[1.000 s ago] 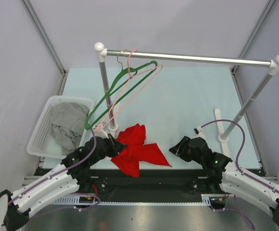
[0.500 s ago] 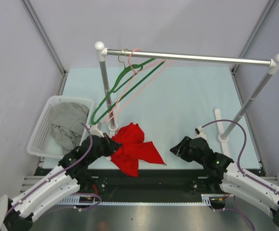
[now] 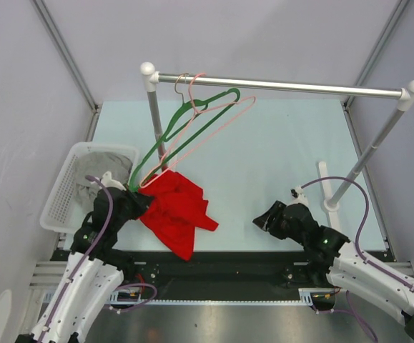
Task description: Remove the t-shirt from the hanger
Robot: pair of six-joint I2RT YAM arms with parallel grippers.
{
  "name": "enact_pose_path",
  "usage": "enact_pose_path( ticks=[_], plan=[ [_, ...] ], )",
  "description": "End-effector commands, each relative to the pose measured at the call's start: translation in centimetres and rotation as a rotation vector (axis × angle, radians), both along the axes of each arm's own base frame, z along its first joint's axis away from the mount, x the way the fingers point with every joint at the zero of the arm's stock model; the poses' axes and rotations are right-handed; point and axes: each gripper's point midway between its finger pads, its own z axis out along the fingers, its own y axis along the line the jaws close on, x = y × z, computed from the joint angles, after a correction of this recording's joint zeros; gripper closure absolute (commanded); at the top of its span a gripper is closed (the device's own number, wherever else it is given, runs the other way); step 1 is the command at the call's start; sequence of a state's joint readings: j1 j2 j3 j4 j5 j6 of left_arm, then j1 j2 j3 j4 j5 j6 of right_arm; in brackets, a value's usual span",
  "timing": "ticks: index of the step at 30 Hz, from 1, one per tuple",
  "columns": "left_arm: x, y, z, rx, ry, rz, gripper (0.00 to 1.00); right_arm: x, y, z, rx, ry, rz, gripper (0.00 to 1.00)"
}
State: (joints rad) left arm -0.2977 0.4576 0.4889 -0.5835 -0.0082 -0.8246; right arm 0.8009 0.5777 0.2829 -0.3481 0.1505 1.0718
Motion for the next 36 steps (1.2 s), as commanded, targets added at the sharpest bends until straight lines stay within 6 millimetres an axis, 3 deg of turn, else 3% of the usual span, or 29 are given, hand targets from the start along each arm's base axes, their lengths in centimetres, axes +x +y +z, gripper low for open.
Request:
enact_pose_path(
  ticks=[1,5,11,17,21,26,33,36],
  plan=[
    [1.1,3.6,5.8,0.104,-0.135,0.126,0.99,0.7,0.2,2.2,0.019,-0.051,-0.001,0.49],
    [1.6,6.7,7.5,0.175,-0.138,0.272,1.0,0.7,0.4,3.0,0.025,-0.064,0.01,0.49],
    [2.5,8.9,10.4,0.191,-0.179,0.377,1.0,0.6,0.2,3.6,0.033,-0.078,0.015,0.49],
    [3.6,11.2,17.5,0.236,-0.317,0.466,1.0,0.4,-0.4,3.8,0.036,-0.091,0.006,0.49],
    [5.9,12.1,22.2,0.278,-0.341,0.485,1.0,0.5,-0.5,4.0,0.042,-0.1,0.0,0.48],
    [7.5,14.1,25.3,0.239,-0.353,0.585,1.0,0.7,-0.5,4.2,0.041,-0.101,-0.001,0.48],
    [5.9,17.4,31.3,0.327,-0.466,0.741,1.0,0.8,-0.5,4.3,0.034,-0.103,0.002,0.48],
    [4.1,18.9,34.4,0.396,-0.51,0.823,0.99,0.9,-0.4,4.4,0.026,-0.1,0.012,0.48]
  ],
)
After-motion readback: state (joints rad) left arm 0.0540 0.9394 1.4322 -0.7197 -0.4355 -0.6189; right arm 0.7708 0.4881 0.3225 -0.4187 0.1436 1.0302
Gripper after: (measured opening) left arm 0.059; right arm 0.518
